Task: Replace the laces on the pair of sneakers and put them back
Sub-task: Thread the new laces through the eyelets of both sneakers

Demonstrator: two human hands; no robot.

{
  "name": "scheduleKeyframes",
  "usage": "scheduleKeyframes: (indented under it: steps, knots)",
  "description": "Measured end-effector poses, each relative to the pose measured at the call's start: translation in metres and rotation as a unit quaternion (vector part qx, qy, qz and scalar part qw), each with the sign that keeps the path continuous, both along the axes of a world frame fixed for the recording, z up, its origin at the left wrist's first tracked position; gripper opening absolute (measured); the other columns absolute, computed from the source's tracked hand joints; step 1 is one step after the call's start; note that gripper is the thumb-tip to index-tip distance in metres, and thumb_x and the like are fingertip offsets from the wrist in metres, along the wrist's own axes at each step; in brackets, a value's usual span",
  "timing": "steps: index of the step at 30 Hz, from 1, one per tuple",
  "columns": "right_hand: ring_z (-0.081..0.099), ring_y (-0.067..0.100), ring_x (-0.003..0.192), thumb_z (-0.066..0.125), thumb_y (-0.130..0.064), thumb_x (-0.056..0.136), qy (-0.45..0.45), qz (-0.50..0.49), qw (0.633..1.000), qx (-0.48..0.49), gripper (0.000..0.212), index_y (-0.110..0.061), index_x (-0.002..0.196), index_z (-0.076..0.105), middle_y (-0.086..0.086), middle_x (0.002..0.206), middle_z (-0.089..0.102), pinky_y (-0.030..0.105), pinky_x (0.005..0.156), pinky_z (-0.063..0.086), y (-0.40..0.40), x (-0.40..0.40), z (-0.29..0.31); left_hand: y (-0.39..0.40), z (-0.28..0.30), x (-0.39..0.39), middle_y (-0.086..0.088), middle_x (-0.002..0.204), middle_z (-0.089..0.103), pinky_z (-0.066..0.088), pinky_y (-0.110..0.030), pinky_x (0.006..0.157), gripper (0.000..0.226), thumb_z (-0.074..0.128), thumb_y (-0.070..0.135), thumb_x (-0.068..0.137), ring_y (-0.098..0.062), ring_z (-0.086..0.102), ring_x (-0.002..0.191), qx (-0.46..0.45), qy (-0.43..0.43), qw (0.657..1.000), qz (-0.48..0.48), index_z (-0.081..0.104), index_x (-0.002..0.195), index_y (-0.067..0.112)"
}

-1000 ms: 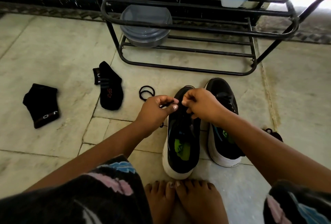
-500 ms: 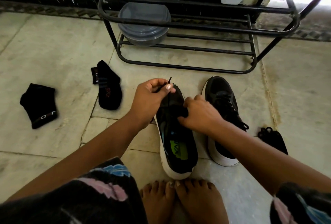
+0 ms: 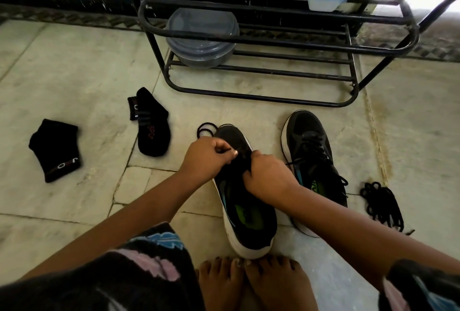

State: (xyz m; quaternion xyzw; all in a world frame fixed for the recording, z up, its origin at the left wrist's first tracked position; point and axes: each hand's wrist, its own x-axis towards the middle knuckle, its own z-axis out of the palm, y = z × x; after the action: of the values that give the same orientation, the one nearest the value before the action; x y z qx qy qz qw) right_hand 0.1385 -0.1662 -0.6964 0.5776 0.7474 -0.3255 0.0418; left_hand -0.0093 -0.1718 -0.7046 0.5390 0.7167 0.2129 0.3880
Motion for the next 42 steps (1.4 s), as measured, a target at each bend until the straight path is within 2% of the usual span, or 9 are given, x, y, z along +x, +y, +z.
scheduleKeyframes:
  steps: [4, 14, 21, 27, 30, 32, 35, 39, 42]
  knots:
    - [0.05, 0.017, 0.061, 0.039, -0.025, 0.097, 0.021, -0.002, 0.999, 0.034, 0.023, -0.008, 0.105, 0.052, 0.002, 0.075, 0.053, 0.027, 0.051, 0.035, -0.002, 0.007, -0.008, -0.001, -0.006, 0.003, 0.0, 0.09, 0.072, 0.051, -0.025, 0.079, 0.013, 0.068, 0.024, 0.085, -0.011, 0.065, 0.086, -0.025, 0.038, 0.998, -0.034, 0.074, 0.092, 0.016]
    - [0.057, 0.024, 0.069, 0.036, -0.023, 0.098, 0.059, -0.002, 0.998, 0.033, 0.026, -0.008, 0.106, 0.054, 0.009, 0.084, 0.061, 0.03, 0.059, 0.042, 0.0, 0.015, -0.017, 0.002, -0.016, 0.013, -0.003, 0.085, 0.071, 0.053, -0.029, 0.076, 0.008, 0.068, 0.019, 0.083, -0.015, 0.065, 0.084, -0.02, 0.03, 0.999, 0.016, 0.072, 0.084, 0.012]
    - [0.049, 0.022, 0.067, 0.032, -0.024, 0.101, 0.026, 0.067, 0.996, 0.061, 0.026, -0.008, 0.106, 0.051, 0.011, 0.09, 0.063, 0.03, 0.061, 0.038, -0.002, 0.014, -0.018, 0.0, -0.023, 0.021, -0.001, 0.084, 0.07, 0.054, -0.033, 0.08, 0.007, 0.066, 0.018, 0.085, -0.014, 0.064, 0.082, 0.015, 0.003, 0.999, 0.038, 0.071, 0.084, 0.014]
    - [0.057, 0.021, 0.068, 0.034, -0.05, 0.097, 0.035, 0.023, 0.997, 0.065, 0.041, -0.015, 0.096, 0.056, 0.002, 0.078, 0.06, 0.032, 0.059, 0.048, 0.0, 0.015, -0.013, -0.004, -0.025, 0.026, 0.001, 0.085, 0.071, 0.054, -0.039, 0.083, 0.008, 0.065, 0.018, 0.085, -0.015, 0.066, 0.083, -0.007, -0.045, 0.994, 0.102, 0.073, 0.086, 0.017]
    - [0.063, 0.02, 0.079, 0.048, -0.034, 0.096, 0.123, -0.077, 0.988, 0.052, 0.025, -0.017, 0.11, 0.06, 0.003, 0.09, 0.067, 0.036, 0.072, 0.054, 0.017, 0.018, -0.016, -0.003, -0.024, 0.026, -0.001, 0.084, 0.072, 0.055, -0.041, 0.082, 0.008, 0.066, 0.019, 0.085, -0.017, 0.066, 0.082, -0.015, -0.051, 0.993, 0.106, 0.073, 0.084, 0.017]
    - [0.061, 0.016, 0.08, 0.058, -0.017, 0.093, 0.161, -0.081, 0.983, 0.04, 0.022, -0.018, 0.113, 0.063, 0.004, 0.096, 0.066, 0.028, 0.073, 0.053, 0.024, 0.017, -0.022, -0.004, -0.023, 0.027, -0.003, 0.083, 0.072, 0.054, -0.042, 0.081, 0.007, 0.066, 0.017, 0.085, -0.018, 0.066, 0.081, -0.018, -0.059, 0.992, 0.107, 0.073, 0.082, 0.017]
    - [0.057, 0.007, 0.07, 0.065, -0.008, 0.086, 0.205, -0.098, 0.973, 0.03, 0.01, -0.015, 0.091, 0.07, 0.002, 0.087, 0.068, 0.019, 0.066, 0.049, 0.026, 0.012, -0.027, -0.005, -0.023, 0.025, -0.003, 0.083, 0.072, 0.054, -0.042, 0.082, 0.007, 0.066, 0.016, 0.084, -0.018, 0.066, 0.081, -0.022, -0.066, 0.992, 0.108, 0.073, 0.083, 0.016]
    - [0.058, 0.014, 0.072, 0.062, -0.009, 0.087, 0.182, -0.073, 0.979, 0.049, 0.011, -0.016, 0.079, 0.064, 0.0, 0.08, 0.067, 0.032, 0.068, 0.05, 0.031, 0.011, -0.029, -0.004, -0.021, 0.023, -0.004, 0.084, 0.072, 0.056, -0.038, 0.081, 0.01, 0.066, 0.017, 0.085, -0.018, 0.067, 0.081, -0.034, -0.086, 0.99, 0.106, 0.074, 0.088, 0.012]
    - [0.055, 0.019, 0.078, 0.051, -0.005, 0.09, 0.127, 0.001, 0.989, 0.07, 0.012, -0.014, 0.083, 0.055, 0.002, 0.088, 0.06, 0.035, 0.07, 0.047, 0.031, 0.008, -0.023, -0.001, -0.015, 0.022, -0.004, 0.07, 0.063, 0.047, -0.033, 0.065, 0.02, 0.057, 0.021, 0.09, -0.017, 0.056, 0.063, -0.065, -0.104, 0.987, 0.105, 0.069, 0.079, 0.009]
